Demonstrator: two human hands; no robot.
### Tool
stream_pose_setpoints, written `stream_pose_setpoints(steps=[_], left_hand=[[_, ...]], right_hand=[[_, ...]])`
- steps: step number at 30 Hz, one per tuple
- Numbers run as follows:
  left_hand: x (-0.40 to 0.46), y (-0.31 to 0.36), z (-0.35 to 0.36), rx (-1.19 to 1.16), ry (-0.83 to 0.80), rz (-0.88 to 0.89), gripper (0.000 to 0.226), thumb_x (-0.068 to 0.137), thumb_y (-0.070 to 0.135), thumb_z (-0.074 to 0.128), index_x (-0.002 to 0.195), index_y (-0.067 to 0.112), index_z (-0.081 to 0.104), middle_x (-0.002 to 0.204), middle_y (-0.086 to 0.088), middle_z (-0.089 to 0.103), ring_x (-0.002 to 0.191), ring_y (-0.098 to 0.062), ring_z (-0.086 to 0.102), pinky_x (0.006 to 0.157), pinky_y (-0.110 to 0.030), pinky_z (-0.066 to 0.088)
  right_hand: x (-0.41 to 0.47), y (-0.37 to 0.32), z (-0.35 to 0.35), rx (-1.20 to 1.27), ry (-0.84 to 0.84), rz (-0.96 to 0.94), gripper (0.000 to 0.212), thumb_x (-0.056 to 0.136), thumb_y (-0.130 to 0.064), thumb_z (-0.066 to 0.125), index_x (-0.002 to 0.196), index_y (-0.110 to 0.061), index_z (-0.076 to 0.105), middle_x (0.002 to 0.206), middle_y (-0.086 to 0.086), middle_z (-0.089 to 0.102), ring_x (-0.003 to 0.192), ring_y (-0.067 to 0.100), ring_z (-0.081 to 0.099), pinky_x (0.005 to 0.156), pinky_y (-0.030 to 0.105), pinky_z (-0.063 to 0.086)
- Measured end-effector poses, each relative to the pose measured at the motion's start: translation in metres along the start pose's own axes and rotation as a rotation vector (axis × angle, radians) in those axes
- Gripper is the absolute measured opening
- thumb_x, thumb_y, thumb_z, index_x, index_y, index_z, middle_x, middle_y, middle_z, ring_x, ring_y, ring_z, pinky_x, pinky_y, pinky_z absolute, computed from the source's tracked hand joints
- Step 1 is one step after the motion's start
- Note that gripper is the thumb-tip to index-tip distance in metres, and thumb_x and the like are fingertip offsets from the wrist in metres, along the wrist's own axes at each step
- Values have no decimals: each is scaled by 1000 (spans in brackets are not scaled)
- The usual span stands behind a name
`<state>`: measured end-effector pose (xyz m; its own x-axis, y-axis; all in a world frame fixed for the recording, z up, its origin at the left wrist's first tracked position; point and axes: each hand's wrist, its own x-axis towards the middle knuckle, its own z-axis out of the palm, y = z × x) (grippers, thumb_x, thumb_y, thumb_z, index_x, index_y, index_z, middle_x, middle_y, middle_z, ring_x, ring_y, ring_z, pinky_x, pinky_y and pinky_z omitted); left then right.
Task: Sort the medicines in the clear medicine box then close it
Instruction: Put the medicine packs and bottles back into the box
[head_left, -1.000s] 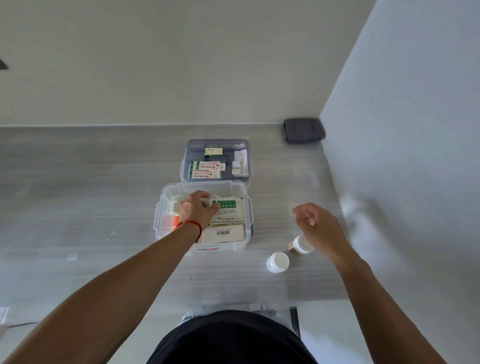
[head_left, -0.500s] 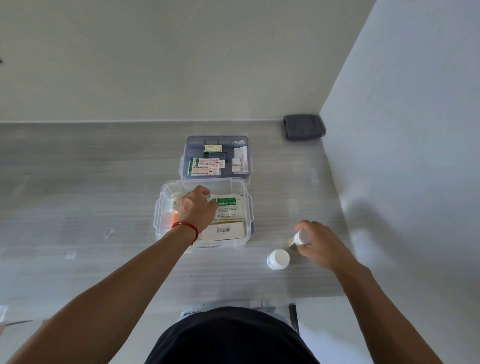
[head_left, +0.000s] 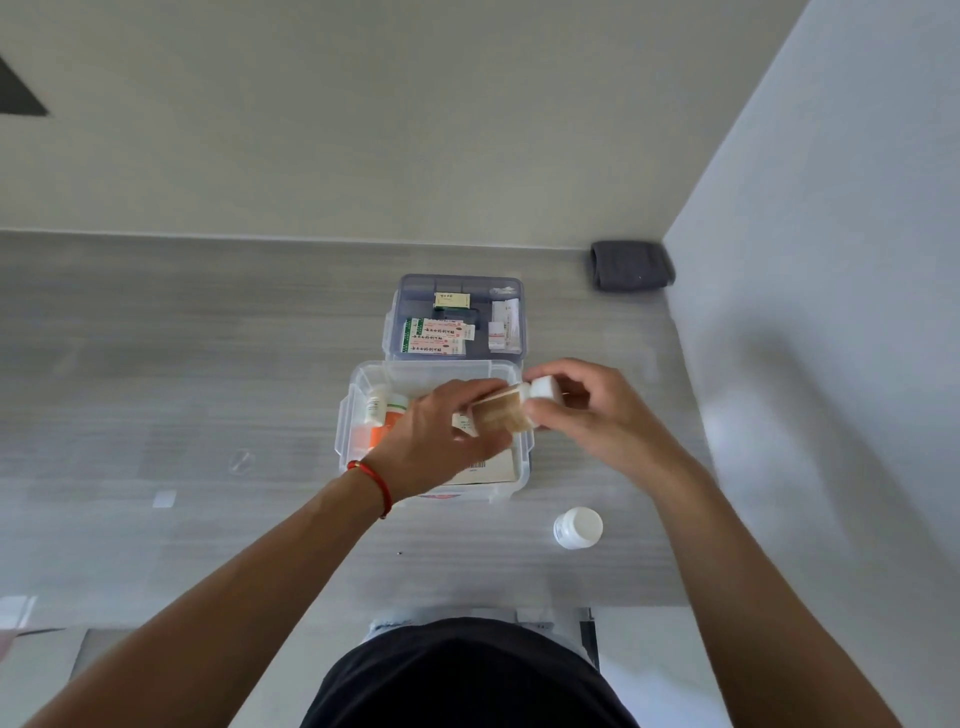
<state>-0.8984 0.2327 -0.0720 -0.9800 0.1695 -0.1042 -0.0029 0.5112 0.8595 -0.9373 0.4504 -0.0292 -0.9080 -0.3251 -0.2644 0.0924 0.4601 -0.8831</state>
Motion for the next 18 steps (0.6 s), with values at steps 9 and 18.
stream_pose_setpoints(steps=[9,18], left_hand=[[13,-43,-18,344,0,-151,45,81,29,79,124,21,66,112,-5,61,103,-22,59,92,-36,52],[29,-43,2,431,-135,-164,52,84,37,75,132,24,62,122,-2,63,111,-22,59,92,-29,47]], right_hand=[[19,21,20,-118,94,63,31,93,-31,69,123,-26,69,113,-13,72,99,3,71,95,41,59],[-4,55,4,-25,195,191,19,96,-28,64,113,-25,73,102,-4,76,91,16,74,86,46,62]])
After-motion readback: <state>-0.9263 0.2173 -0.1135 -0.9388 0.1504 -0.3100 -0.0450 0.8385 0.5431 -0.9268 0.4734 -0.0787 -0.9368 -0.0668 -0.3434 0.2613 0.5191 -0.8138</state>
